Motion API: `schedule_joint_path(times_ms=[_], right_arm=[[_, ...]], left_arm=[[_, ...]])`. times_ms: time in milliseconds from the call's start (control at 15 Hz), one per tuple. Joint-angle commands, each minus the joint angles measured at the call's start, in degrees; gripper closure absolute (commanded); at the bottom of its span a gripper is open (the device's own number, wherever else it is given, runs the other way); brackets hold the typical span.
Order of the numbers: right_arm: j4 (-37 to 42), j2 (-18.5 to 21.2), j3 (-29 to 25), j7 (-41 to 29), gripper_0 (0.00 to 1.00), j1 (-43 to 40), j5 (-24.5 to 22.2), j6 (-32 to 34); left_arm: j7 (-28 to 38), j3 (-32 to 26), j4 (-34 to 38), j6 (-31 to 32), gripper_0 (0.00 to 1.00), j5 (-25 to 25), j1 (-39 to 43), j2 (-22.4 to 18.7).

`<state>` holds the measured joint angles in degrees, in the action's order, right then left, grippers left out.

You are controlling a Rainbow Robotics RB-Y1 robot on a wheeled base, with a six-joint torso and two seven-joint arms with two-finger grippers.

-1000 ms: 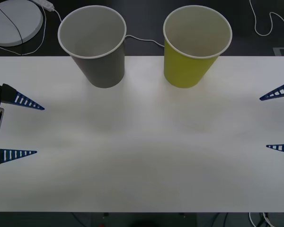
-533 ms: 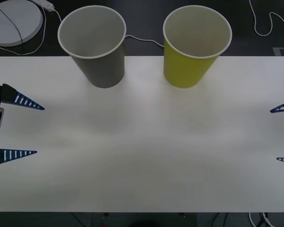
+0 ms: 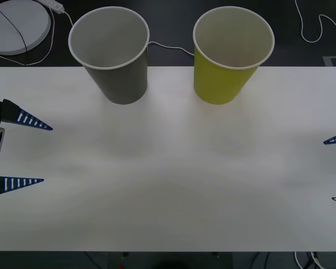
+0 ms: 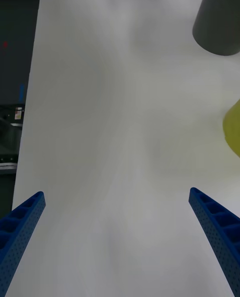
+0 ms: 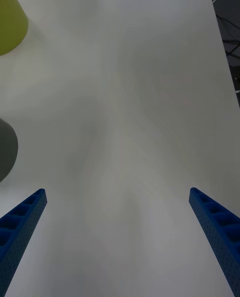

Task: Put the can into the green bin and the plastic bottle into the gray bin

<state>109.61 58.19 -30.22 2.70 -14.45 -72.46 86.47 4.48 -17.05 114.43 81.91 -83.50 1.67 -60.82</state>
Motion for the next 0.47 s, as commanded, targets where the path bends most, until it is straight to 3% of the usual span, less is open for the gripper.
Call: schedule_joint_path(times_ms=[67, 467], right_arm=[[-0.01, 0.00, 0.61, 0.64, 0.00, 0.04, 1.00, 0.01], [-0.01, 0.00, 0.61, 0.64, 0.00, 0.04, 1.18, -0.08]], left_arm=[[0.00, 0.00, 0.00, 0.00, 0.00, 0.00, 0.00, 0.00], [0.00, 0.00, 0.00, 0.00, 0.00, 0.00, 0.00, 0.00]])
